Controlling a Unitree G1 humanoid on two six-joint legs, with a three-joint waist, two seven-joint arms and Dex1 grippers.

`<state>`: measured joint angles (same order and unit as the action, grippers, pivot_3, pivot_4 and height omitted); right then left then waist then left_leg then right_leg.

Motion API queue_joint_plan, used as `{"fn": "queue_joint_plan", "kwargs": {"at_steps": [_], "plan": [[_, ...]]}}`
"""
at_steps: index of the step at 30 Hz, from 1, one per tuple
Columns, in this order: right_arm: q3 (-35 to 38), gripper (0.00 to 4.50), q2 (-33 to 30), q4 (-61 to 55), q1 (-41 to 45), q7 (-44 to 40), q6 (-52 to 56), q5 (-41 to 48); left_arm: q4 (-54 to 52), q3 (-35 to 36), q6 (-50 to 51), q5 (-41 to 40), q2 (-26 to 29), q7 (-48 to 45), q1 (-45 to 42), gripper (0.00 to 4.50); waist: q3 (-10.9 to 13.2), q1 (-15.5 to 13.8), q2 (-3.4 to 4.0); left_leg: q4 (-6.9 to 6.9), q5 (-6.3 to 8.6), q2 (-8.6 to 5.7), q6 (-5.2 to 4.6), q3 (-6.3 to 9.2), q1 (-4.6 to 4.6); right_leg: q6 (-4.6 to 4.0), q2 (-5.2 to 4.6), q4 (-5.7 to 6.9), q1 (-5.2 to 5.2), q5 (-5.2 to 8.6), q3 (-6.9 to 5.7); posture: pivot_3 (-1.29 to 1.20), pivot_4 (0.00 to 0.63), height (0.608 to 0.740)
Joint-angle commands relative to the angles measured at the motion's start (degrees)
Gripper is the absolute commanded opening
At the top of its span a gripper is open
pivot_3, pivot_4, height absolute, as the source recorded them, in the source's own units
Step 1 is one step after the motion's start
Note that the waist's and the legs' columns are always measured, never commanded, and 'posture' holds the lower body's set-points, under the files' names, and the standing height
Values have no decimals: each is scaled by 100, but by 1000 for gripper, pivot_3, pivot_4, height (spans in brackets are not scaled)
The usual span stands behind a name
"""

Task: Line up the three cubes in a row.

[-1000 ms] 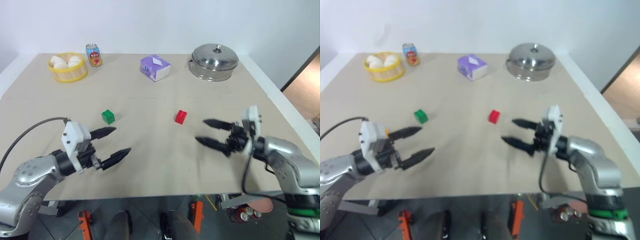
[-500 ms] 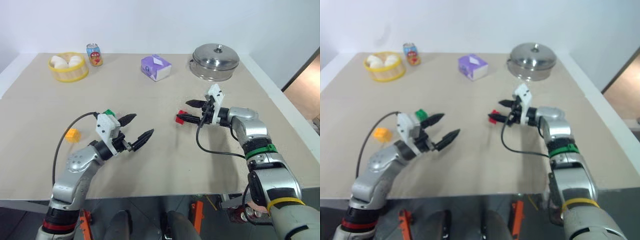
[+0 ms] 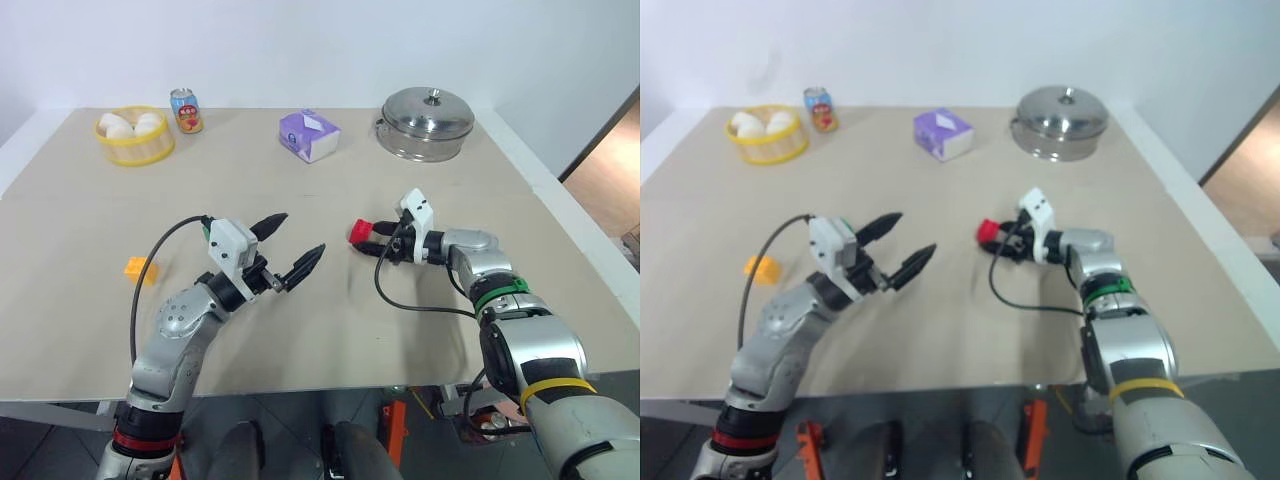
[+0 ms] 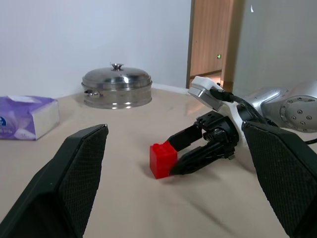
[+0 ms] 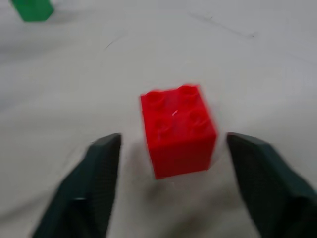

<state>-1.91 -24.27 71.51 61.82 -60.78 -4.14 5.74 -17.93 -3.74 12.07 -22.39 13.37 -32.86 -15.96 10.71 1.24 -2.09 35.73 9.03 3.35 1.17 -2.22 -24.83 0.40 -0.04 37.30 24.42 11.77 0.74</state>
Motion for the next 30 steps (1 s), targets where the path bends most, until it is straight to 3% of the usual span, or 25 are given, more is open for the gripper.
{"fn": "queue_joint_plan", "kwargs": {"at_steps": [1, 3, 6, 11, 16, 22, 30], "plan": [[190, 1926, 39, 47, 210, 75, -110, -34, -56, 47, -87, -16, -29, 35, -87, 4500, 0, 2, 0, -1, 0, 0, 0, -3, 3, 0, 0, 0, -1, 0, 4, 0, 150, 740], [238, 1242, 59, 58, 222, 82, -134, -42, -40, 41, -91, -18, -31, 26, -87, 4500, 0, 2, 0, -3, 0, 0, 0, -9, 5, 1, 0, 0, -1, 0, 11, 0, 150, 740], [309, 1199, 40, 20, 230, -122, -128, -2, -42, 15, -54, -35, 23, -56, -85, 4500, 0, 3, 0, -4, 0, 1, 0, -13, 7, 2, 0, 0, -1, -1, 15, 0, 150, 740], [173, 1200, -201, -507, 109, -1677, -9, 35, -279, 61, 138, -236, 535, -559, 163, 4500, 1, 9, 2, -8, 0, 4, 0, -19, 11, 2, 5, 0, 1, -1, 21, 0, 150, 740], [-262, 1200, -628, -2233, -498, -3097, 366, 363, -636, 140, 394, -586, 1328, -1306, 515, 4500, 0, 7, 3, -14, 2, 14, 2, -21, 13, -3, 11, 0, 5, 2, 20, 0, 150, 740], [-875, 1200, -1296, -4384, -1565, -3172, 556, 1013, -882, 251, 543, -877, 2029, -1938, 764, 4500, 0, -2, 10, -19, 6, 22, 7, -28, 18, -29, 12, 1, 9, 18, 21, 0, 150, 740], [-1056, 1200, -1476, -4464, -1970, -3171, -17, 974, -812, 259, 497, -864, 2304, -2242, 876, 4500, 0, 4, 9, -14, 5, 24, 7, -47, 28, -45, 10, 1, 8, 20, 31, 0, 150, 740]]}}
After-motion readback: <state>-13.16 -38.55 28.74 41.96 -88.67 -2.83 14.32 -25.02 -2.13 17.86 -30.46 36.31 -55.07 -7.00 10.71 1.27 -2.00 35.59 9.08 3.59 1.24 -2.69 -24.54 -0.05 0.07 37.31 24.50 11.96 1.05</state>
